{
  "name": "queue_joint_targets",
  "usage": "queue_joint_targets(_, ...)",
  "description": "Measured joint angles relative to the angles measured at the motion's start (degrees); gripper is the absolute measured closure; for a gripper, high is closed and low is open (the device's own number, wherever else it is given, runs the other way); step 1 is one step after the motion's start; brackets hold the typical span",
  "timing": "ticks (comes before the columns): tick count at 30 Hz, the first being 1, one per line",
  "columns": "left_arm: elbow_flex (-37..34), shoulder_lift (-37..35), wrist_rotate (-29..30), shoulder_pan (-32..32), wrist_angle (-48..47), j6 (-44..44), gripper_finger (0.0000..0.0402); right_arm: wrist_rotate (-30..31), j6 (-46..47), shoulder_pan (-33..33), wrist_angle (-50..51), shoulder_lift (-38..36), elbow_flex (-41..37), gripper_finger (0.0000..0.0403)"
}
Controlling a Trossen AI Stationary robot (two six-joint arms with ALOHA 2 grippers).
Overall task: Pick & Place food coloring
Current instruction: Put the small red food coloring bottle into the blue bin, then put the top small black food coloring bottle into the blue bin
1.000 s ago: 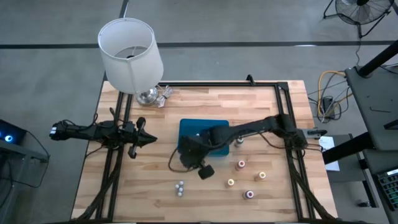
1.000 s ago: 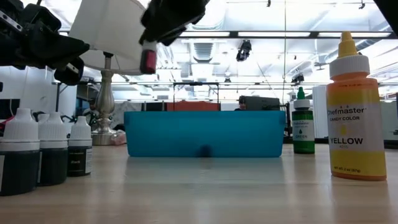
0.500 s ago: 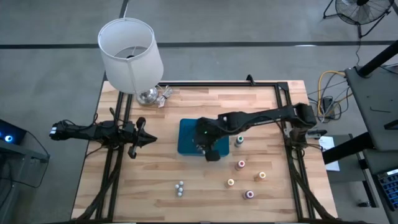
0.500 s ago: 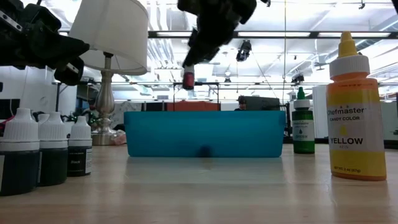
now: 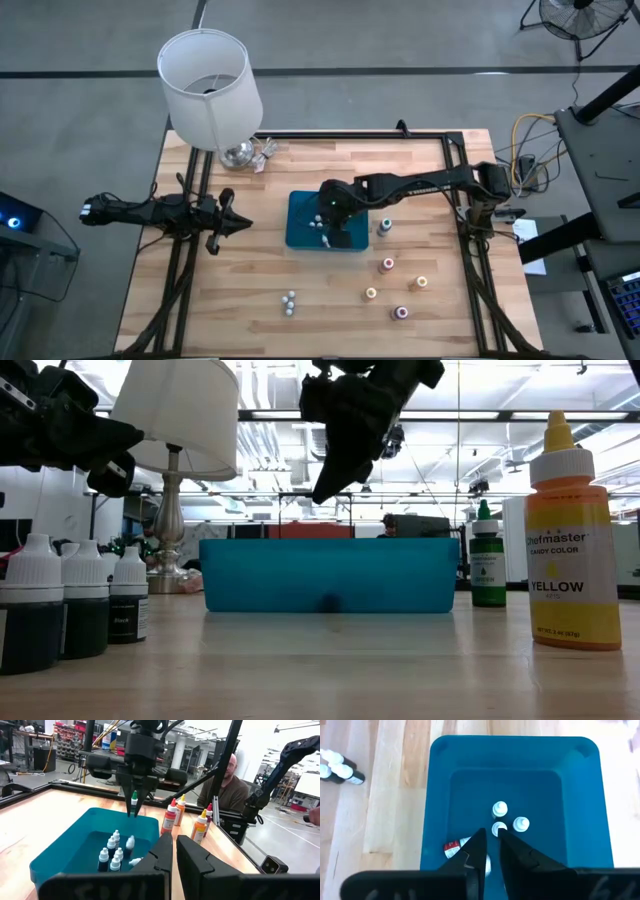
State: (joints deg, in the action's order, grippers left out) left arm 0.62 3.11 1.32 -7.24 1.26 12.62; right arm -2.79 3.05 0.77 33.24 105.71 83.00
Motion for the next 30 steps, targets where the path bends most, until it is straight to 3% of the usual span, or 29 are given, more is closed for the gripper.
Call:
queue_joint_targets(8, 0.00, -0.02, 0.00, -0.01, 0.00, 0.00, 0.0402, 0.01, 1.46, 0.05, -0.08, -1.05, 0.00, 0.0392)
queue_joint_targets(24, 0.01, -0.02, 0.00, 0.00, 0.00, -0.01, 0.0402, -0.40, 5.47, -0.52, 1.39, -1.20, 0.00, 0.0386)
queue_joint_targets(30, 0.00, 0.00, 0.00, -0.01, 0.00, -0.02, 0.0402, -10.73, 4.62, -2.85, -0.57, -1.51, 0.10, 0.0349)
